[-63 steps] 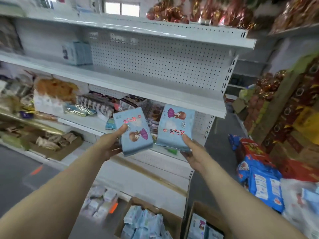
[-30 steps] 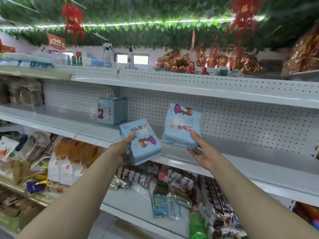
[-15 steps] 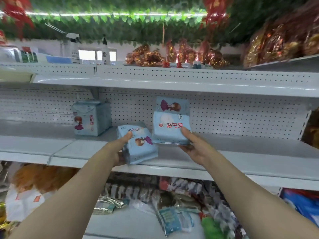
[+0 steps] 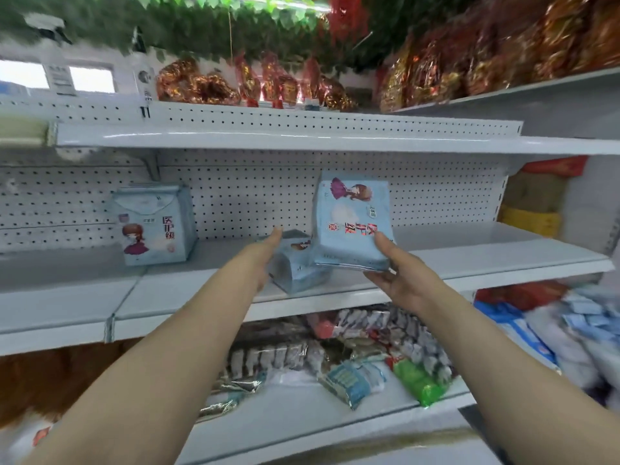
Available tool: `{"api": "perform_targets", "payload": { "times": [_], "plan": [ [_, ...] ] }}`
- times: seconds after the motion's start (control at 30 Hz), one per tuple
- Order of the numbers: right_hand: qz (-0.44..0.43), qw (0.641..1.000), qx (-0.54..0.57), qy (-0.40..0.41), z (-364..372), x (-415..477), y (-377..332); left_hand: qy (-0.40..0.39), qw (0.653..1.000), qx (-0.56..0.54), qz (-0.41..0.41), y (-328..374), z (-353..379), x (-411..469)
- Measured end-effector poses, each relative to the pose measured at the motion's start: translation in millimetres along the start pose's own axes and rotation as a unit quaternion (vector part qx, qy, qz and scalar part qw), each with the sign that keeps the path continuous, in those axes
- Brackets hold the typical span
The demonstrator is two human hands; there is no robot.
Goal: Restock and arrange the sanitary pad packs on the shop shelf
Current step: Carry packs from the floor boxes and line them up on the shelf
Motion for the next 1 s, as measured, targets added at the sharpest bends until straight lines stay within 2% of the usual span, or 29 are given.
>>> {"api": "perform_targets", "payload": {
  "times": [0.13, 0.3, 0.53, 0.8, 1.0],
  "plan": [
    [0.012, 1.000, -0.026, -0.006, 30, -21, 17, -0.021, 0.999, -0.002, 0.044, 22, -19, -13],
    [0.022, 0.997, -0.054, -0.048, 83, -34, 37, -0.108, 0.991, -0.024, 0.078, 40, -34, -37],
    [0.037, 0.989, -0.079, -0.123, 156, -29, 57, -0.060, 0.994, 0.018, 0.093, 44, -116, -50],
    [0.092, 0.962, -0.203, -0.159, 228, -13, 80, -0.047, 0.989, -0.031, 0.134, 44, -176, -61],
    [0.047, 0.965, -0.210, -0.148, 259, -2, 71, -0.045, 0.987, -0.017, 0.150, 44, -203, -56]
  ]
}}
Point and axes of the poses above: each hand's wrist, its own x-axis towards the middle knuckle, its own z-axis out of the palm, y = z × x, the point moved 9 cm from there along x, towards the middle knuckle, and after that the axes turned 5 degrees about -y, right-handed, at the moved point
